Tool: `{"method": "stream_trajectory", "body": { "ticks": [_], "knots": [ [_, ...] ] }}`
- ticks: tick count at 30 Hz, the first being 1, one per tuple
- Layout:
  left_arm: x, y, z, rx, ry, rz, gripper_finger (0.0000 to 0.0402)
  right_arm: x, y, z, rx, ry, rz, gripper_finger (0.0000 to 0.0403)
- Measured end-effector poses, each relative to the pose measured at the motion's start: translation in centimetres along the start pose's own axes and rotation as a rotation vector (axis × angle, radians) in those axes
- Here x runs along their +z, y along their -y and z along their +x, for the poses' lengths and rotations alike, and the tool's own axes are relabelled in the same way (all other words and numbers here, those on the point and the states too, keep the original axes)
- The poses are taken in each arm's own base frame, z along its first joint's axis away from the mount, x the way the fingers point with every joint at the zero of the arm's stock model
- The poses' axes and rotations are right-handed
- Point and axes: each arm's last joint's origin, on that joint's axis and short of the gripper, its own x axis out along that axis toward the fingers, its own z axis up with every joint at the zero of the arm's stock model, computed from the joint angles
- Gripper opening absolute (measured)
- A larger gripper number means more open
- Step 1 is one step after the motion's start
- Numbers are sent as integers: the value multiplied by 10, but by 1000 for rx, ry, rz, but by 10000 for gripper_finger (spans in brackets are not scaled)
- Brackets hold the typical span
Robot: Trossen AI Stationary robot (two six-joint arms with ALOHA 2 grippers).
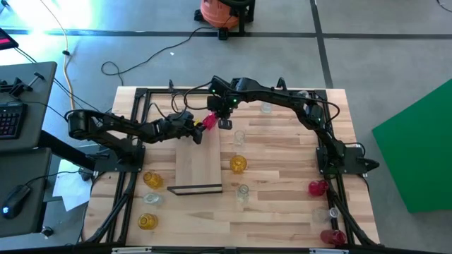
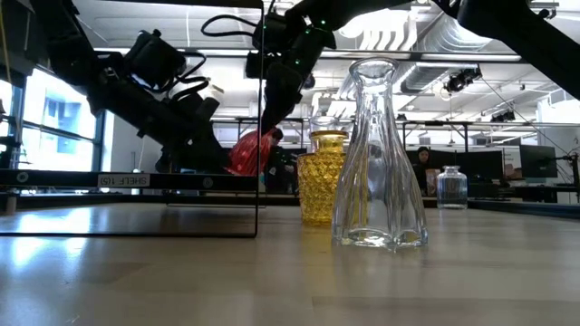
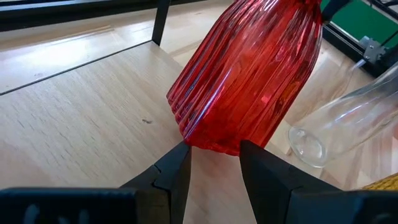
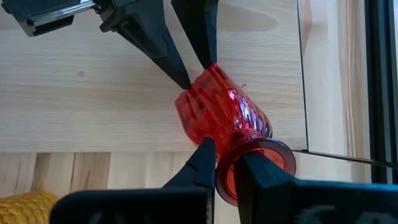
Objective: Sort vases onto shelf
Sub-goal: Put the top left red vase on the shelf
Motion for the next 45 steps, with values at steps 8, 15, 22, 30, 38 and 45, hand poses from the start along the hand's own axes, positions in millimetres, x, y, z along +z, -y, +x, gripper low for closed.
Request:
{"method": "stream_trajectory", "body": {
  "ticks": [8, 15, 22, 30, 38, 45],
  "knots": [
    [2, 1, -2, -27, -6, -10, 126, 0, 0, 0, 4, -3, 1, 5],
    [2, 9, -10, -34, -10, 24, 126, 0, -1, 0, 8, -2, -1, 5],
    [3, 12, -19, -74, -60, 54, 126, -1, -1, 1, 0, -11, 0, 5],
    [14, 16, -26, -102, 7, 123, 126, -2, 3, 2, -17, -11, 5, 5],
    [11, 4, -24, -29, -41, 173, 126, -1, 2, 2, -11, -7, 21, 5],
    [15, -5, -21, 13, -19, 177, 126, 1, -3, 3, 0, -4, 20, 5]
  ]
}}
